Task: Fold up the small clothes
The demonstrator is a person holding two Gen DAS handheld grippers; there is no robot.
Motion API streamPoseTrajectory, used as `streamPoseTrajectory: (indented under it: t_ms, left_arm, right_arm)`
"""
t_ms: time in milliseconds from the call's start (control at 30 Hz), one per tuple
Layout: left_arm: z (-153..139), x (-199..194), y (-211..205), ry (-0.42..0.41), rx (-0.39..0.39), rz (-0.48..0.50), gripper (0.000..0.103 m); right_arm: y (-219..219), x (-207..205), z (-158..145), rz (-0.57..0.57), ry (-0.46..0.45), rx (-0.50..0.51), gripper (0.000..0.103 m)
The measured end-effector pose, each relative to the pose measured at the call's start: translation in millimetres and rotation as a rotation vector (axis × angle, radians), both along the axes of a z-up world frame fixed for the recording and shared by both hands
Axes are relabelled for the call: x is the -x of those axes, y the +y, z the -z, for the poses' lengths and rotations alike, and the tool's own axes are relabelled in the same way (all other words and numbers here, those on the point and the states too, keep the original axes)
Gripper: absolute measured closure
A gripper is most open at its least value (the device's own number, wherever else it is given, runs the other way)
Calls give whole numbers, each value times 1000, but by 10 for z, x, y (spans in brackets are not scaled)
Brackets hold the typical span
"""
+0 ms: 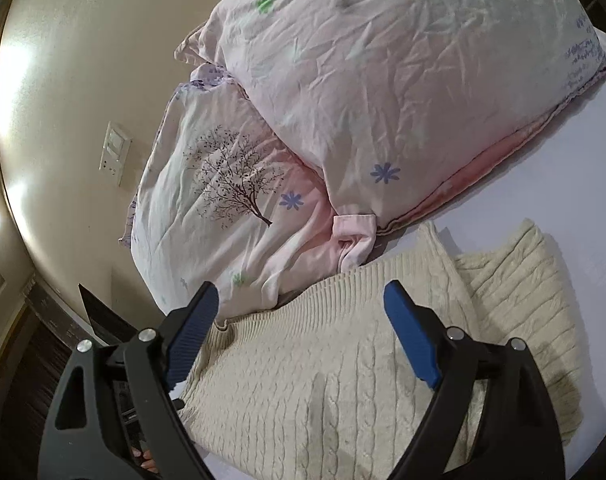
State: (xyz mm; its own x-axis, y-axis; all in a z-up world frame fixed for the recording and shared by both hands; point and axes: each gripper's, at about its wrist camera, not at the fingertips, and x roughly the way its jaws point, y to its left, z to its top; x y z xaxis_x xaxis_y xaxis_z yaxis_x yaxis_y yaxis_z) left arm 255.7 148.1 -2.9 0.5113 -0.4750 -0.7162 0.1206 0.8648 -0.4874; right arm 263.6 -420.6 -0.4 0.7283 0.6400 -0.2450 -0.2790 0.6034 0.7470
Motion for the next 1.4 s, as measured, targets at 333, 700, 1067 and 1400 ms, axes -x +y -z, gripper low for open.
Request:
streamPoseTrajectory:
  t_ms: [333, 700, 1067, 1400]
  left_arm:
    - [287, -319, 205, 130, 372, -149, 87]
    - [-800, -195, -1695, -82, 680, 215, 88]
    - [-659, -209, -3181, -24, 610, 472, 47]
    - [50, -265, -2534, 86, 180, 186, 25]
  right_arm:
    - [-133, 44, -53, 8, -34, -45, 16]
    - [-1021, 309, -166, 207, -133, -197, 15]
    - [-1382, 141, 1, 244, 27, -137, 2]
    - [-863, -341, 389, 5, 421, 107, 2]
